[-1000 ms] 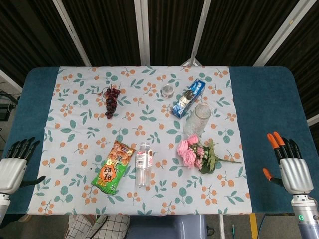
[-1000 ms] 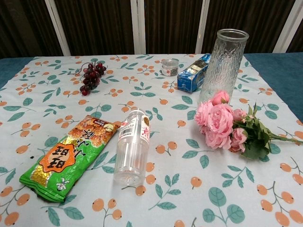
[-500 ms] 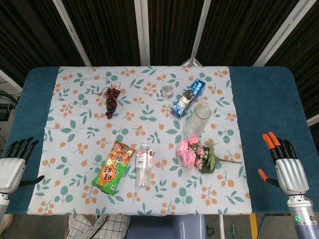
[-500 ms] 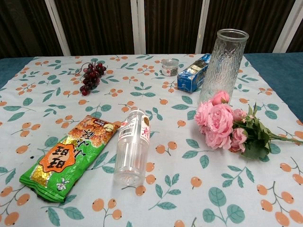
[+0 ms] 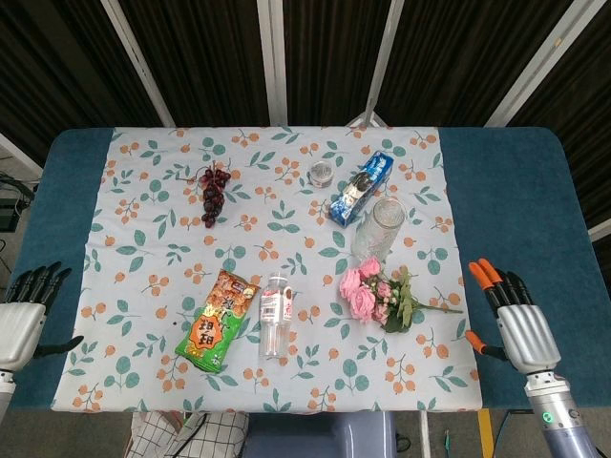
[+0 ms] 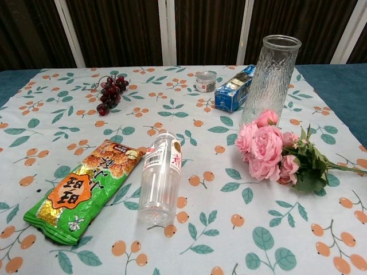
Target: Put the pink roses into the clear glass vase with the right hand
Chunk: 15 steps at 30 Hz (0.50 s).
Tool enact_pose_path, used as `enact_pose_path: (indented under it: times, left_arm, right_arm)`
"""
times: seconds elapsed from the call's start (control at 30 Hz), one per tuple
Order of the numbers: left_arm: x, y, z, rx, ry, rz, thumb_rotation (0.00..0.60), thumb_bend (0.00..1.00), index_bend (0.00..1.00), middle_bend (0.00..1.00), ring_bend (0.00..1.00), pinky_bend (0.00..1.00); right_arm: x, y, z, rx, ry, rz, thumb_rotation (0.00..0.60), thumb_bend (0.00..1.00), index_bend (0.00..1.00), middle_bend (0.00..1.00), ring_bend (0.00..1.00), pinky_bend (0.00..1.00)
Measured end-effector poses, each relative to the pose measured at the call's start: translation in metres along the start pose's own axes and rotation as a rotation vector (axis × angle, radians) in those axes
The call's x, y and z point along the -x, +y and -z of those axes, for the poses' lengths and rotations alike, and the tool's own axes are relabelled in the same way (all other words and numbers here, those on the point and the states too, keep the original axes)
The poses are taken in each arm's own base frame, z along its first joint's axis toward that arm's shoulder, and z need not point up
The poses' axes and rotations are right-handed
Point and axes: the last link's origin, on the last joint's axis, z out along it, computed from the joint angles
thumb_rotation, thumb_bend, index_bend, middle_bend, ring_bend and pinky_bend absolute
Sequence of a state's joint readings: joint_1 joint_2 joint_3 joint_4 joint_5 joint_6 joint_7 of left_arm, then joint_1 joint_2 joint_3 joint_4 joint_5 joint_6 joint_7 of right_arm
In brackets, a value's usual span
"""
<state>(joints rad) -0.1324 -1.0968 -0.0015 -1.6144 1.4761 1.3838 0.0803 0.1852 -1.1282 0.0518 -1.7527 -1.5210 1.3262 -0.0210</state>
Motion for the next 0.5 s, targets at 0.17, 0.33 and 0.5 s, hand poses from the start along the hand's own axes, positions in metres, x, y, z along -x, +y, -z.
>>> enact_pose_path:
  times: [0.17,0.33,0.5]
  left_arm:
    - [-0.002,0.001,-0.001,0.021,0.017,0.003,0.6,0.0,0.0,0.0,0.0,0.0]
    - [-0.004,0.0,-0.002,0.038,0.038,0.014,0.6,0.0,0.0,0.0,0.0,0.0]
    - [-0.009,-0.001,-0.004,0.061,0.082,0.014,0.6,0.0,0.0,0.0,0.0,0.0]
  right_arm:
    - [0.016,-0.02,-0.016,-0.018,-0.1,-0.031,0.6,0.3,0.0,0.0,0.0,0.0]
    - [0.039,-0.039,-0.033,-0.023,-0.188,-0.047,0.6,0.3,0.0,0.0,0.0,0.0]
    - [0.057,-0.058,-0.047,-0.031,-0.234,-0.047,0.6,0.3,0.0,0.0,0.0,0.0]
